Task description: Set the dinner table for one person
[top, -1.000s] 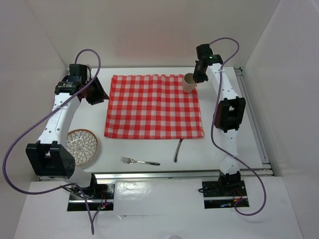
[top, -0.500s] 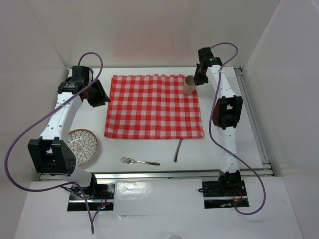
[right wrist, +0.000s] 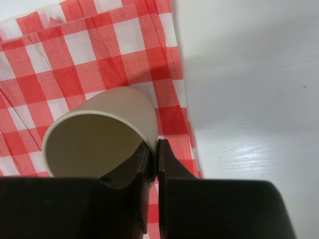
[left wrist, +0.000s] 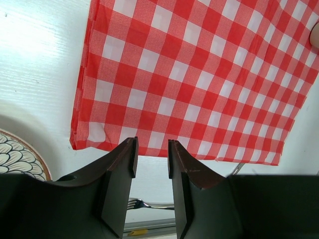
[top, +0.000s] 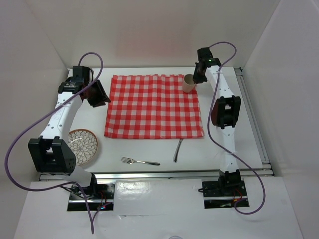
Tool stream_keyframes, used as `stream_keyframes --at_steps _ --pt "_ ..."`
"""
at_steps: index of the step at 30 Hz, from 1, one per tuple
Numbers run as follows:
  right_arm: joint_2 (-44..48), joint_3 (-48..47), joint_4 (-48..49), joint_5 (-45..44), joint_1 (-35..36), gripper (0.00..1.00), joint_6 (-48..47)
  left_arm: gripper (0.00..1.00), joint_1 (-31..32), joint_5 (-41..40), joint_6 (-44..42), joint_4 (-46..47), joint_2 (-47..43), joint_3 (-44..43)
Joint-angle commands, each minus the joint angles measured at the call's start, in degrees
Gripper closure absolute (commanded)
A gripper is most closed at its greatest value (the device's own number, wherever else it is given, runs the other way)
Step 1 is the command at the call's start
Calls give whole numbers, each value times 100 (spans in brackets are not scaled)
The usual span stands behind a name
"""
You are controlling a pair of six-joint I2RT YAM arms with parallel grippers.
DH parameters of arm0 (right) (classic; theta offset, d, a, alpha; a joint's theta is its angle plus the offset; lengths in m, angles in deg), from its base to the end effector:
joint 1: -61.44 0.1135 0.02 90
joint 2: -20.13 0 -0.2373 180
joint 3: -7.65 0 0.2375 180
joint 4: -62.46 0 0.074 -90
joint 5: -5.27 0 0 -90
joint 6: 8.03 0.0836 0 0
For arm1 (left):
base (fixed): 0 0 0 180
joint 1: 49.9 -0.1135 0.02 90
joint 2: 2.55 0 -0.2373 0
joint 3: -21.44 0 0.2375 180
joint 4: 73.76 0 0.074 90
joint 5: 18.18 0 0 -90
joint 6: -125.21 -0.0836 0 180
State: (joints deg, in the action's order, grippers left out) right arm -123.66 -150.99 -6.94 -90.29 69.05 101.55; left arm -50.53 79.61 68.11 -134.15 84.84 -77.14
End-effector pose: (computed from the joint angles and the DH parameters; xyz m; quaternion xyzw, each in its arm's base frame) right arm 0.5286 0.0625 0.1865 0.1139 0.9447 0.0266 0.3064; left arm 0.3448 -0.0075 0.2779 -0.2471 0.9022 -0.1578 0.3164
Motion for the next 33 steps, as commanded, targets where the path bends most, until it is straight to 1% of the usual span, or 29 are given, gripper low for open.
stream_keyframes --at_steps 1,2,3,5,6,7,9,10,13,14,16,20,24,25,27,28,29,30,31,32,33 --pt "-71 -233 282 -24 -6 100 -103 53 -26 82 -153 102 111 -8" --pt "-71 -233 282 37 -6 98 -103 53 -26 82 -153 102 111 -8" --pt "-71 -181 282 38 -6 85 -103 53 -26 82 -153 102 111 -8" --pt "-18 -181 343 151 -6 68 -103 53 -26 134 -153 102 111 -8" --pt "-18 -181 404 213 -6 51 -103 53 -26 135 -153 102 111 -8" --pt "52 -181 475 327 -6 44 -103 53 -26 135 -153 102 111 -8" --pt "113 -181 641 459 -6 38 -103 53 -26 135 -153 102 111 -8" --pt "184 -181 694 512 -6 31 -103 53 -26 135 -153 102 111 -8" --pt "307 -181 835 652 -6 16 -50 53 -26 73 -205 49 111 -8" --pt "307 -242 836 723 -6 6 -50 52 -26 -5 -206 -12 111 -8" --pt "509 -242 888 723 -6 0 11 52 -26 -215 -206 -73 50 -8" --pt "1009 -242 1019 776 -6 0 11 51 -131 -497 -206 -293 -3 -113" --pt "1886 -173 1204 723 -6 0 11 49 -341 -639 -144 -416 -196 -175" --pt "2046 -120 1205 854 -6 0 11 49 -342 -639 -144 -503 -197 -297" --pt "2380 231 1257 907 257 0 11 49 -412 -639 -144 -574 -249 -499" --pt "2721 406 1258 847 397 0 -41 49 -465 -639 -144 -627 -301 -744" --pt "2881 843 1258 777 746 0 -120 49 -465 -639 -144 -680 -302 -868" --pt "3022 1056 1258 698 915 0 -120 49 -465 -639 -144 -750 -302 -965" --pt "3275 1276 1188 645 1065 0 -120 49 -465 -726 -144 -803 -354 -1036" --pt "3391 1757 1187 766 1362 0 -59 49 -465 -953 -66 -881 -355 -1089" --pt "3514 2023 1187 889 1513 0 2 45 -465 -1085 13 -952 -433 -994"
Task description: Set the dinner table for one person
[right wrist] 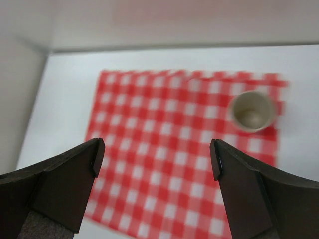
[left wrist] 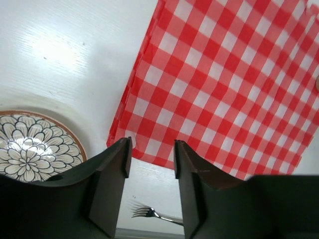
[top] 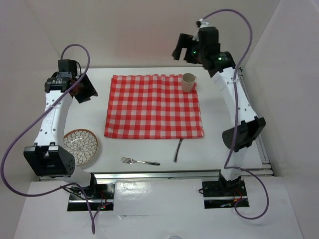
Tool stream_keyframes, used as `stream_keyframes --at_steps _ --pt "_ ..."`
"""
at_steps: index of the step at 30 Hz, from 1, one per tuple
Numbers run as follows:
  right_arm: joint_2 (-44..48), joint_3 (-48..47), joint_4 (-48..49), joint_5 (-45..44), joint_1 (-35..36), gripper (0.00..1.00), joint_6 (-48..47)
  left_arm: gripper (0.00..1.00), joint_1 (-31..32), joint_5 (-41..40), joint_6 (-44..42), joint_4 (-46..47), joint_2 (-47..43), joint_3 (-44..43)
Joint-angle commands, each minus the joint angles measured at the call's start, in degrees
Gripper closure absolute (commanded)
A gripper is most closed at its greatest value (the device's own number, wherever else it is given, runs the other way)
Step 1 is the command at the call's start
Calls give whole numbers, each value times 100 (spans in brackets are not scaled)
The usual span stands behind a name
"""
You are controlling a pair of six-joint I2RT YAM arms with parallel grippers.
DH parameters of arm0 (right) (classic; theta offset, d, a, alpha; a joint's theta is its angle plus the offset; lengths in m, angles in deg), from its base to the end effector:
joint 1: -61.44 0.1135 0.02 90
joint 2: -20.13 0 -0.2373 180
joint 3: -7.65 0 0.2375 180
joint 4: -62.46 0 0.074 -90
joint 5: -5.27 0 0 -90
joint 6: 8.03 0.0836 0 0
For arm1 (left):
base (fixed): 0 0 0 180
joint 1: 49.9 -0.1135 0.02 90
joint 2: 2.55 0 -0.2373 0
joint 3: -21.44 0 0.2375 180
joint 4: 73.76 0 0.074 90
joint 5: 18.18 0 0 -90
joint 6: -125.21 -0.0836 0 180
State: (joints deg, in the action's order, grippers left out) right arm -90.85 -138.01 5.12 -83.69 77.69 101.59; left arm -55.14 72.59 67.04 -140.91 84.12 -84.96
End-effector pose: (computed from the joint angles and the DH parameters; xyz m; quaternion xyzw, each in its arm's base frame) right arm 0.4275 0.1262 0.4095 0.0194 0.8320 0.1779 0.5251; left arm 0.3351 0.0296 0.3145 -0.2939 0.8842 -0.0896 0.3519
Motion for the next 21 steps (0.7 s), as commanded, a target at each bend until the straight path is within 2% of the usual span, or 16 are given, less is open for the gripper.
stream_keyframes --at_steps 1,3,6,10,13,17,21 --pt "478 979 85 308 834 0 -2 43 -65 -524 234 -347 -423 -80" --pt "691 1777 252 581 1456 0 60 43 -240 -684 533 -400 -633 412" --pt "815 2457 674 1019 2073 1 113 43 -539 -737 753 -540 -757 852" --pt "736 3354 1341 1688 3040 3 691 41 -742 -562 851 -646 -1116 600" --pt "455 3688 2299 2057 3576 3 1261 32 -742 69 623 -401 -1240 -4" --pt "-431 3252 2942 2058 4138 3 1694 26 -742 774 359 -452 -1293 -754" --pt "-1677 2486 3232 2128 4343 6 1913 24 -313 652 359 -567 -1547 -870"
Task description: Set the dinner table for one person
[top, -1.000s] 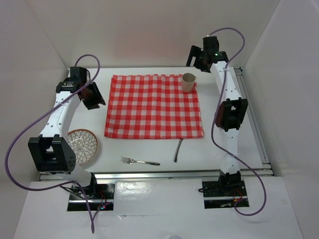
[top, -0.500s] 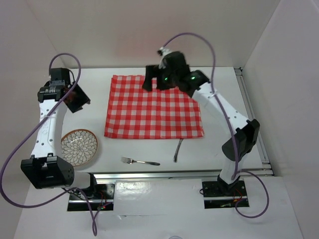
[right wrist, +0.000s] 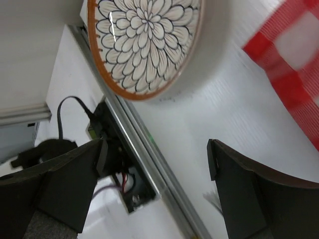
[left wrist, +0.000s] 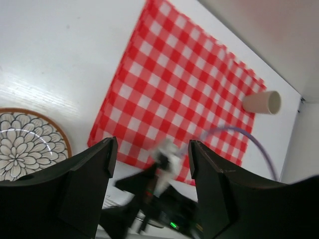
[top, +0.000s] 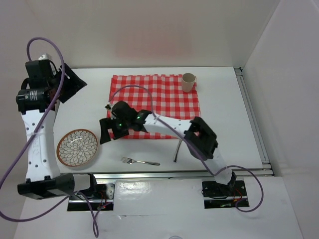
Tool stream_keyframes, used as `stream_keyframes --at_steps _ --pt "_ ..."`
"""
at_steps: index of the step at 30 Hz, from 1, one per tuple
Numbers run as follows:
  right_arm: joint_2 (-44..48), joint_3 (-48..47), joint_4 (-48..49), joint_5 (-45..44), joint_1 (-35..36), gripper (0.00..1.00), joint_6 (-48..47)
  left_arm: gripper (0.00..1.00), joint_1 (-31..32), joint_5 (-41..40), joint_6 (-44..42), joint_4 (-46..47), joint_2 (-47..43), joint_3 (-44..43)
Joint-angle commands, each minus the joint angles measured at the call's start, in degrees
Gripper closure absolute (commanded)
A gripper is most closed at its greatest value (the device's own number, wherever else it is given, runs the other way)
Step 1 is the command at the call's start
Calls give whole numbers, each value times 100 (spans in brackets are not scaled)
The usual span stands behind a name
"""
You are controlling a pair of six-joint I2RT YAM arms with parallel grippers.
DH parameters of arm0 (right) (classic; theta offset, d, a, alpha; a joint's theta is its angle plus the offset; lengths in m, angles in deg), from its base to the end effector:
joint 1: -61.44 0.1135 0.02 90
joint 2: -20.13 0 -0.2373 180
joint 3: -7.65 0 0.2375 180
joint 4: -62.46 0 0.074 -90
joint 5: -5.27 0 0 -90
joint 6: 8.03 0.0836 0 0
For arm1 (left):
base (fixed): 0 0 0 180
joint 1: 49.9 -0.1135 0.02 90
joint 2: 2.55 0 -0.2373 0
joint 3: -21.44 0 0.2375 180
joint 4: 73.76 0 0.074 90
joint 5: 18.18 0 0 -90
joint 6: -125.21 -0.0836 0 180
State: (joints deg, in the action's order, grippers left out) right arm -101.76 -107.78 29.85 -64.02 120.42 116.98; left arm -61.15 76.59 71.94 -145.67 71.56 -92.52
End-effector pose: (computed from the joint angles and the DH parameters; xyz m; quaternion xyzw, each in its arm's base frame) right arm 0.2321 0.4433 0.1923 -0.2600 0.8527 0.4200 0.1698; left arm 0.2668 0.0460 0.4104 -0.3370 0.8068 -0.1422 0.4640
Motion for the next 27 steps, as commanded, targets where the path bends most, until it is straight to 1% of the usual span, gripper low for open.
stream_keyframes --at_steps 1,2,3,4,5,6,9,12,13,14,16,17,20,21,24,25,27 --pt "-773 -677 839 309 70 6 428 24 290 252 -131 -30 -387 -9" --pt "-967 -1000 840 372 70 8 541 24 350 356 -131 -29 -588 201" --pt "-1317 -1178 770 372 122 8 543 24 403 296 -131 23 -677 290" --pt "-1477 -1353 717 372 122 8 543 24 404 296 -131 24 -756 352" --pt "-1757 -1721 586 425 175 8 603 24 456 235 -131 24 -809 422" --pt "-1760 -1881 585 425 175 8 604 24 457 234 -131 24 -888 423" --pt "-2198 -2329 515 372 245 11 674 24 457 234 -184 24 -942 476" --pt "-2515 -2524 453 372 298 16 920 24 509 182 -237 24 -942 415" --pt "-2568 -2524 575 372 298 18 921 24 509 182 -237 24 -994 414" --pt "-2647 -2524 576 372 298 18 999 24 509 182 -237 24 -995 414" --pt "-2778 -2576 716 372 298 22 1070 24 571 182 -237 24 -995 414" --pt "-2840 -2629 717 372 298 26 1070 24 571 182 -237 24 -995 414" --pt "-3016 -2849 646 442 403 32 1123 24 571 234 -237 84 -995 528" --pt "-3017 -2849 707 443 404 37 1184 24 571 234 -237 85 -995 529" --pt "-3131 -2920 769 495 456 45 1246 24 571 234 -237 85 -995 581" --pt "-3183 -2981 769 495 456 54 1246 24 571 234 -237 85 -995 581" --pt "-3184 -2981 874 548 456 64 1359 24 571 234 -289 85 -1047 581"
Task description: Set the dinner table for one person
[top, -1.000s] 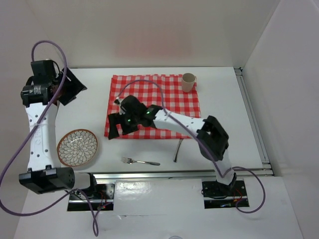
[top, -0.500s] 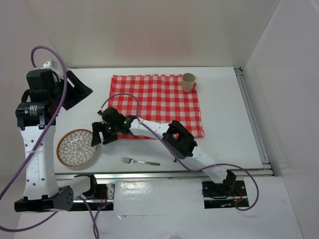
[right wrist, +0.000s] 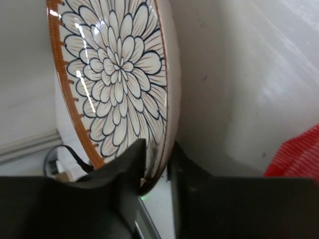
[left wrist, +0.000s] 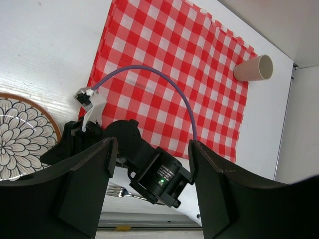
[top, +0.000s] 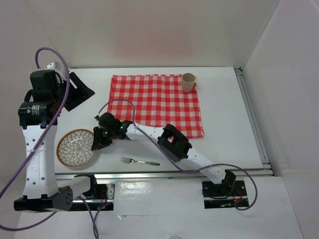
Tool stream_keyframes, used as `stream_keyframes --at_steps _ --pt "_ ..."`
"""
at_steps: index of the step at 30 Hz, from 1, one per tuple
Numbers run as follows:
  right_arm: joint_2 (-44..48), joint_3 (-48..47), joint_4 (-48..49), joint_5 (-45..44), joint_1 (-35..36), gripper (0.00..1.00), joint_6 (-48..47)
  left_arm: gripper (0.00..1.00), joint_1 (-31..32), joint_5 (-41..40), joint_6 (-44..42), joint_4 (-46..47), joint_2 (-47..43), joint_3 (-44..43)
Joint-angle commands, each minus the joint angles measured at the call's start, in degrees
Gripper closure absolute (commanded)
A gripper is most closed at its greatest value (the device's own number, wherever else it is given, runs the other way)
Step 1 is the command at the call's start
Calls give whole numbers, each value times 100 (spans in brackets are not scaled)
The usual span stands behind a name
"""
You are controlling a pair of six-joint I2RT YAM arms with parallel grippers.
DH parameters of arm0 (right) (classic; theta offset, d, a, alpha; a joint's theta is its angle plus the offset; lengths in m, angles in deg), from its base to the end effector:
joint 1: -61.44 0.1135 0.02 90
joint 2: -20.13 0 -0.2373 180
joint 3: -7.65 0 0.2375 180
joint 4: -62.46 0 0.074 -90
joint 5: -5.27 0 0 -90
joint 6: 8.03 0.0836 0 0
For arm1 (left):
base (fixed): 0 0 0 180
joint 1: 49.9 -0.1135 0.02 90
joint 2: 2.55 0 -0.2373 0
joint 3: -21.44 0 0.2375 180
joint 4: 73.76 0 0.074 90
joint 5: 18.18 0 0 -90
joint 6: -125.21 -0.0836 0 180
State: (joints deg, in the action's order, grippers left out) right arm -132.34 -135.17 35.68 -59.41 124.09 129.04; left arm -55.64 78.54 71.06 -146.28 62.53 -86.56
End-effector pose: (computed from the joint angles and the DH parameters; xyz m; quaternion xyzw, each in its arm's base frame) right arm 0.2370 0.5360 0.0946 -0.2159 0.8496 0.4722 0.0931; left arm 0.2303 0.0133 0.4129 -0.2788 0.8171 -0.1793 0.4718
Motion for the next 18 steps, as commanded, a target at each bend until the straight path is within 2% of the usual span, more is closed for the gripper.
stream_keyframes --at_steps 1,2,3,5,13,18 --pt "-126 -243 291 87 37 71 153 24 20 40 -202 146 -145 -15" --pt "-56 -243 344 87 36 84 206 24 20 40 -202 146 -145 -15" --pt "14 -243 344 157 -33 91 206 24 20 40 -202 146 -145 -15" --pt "181 -181 536 227 -95 100 268 24 20 40 -202 146 -145 -15" --pt "788 -277 915 781 -587 100 198 24 126 145 -149 93 -39 -472" --pt "1349 -418 337 588 -982 100 -66 24 283 443 -26 154 75 -745"
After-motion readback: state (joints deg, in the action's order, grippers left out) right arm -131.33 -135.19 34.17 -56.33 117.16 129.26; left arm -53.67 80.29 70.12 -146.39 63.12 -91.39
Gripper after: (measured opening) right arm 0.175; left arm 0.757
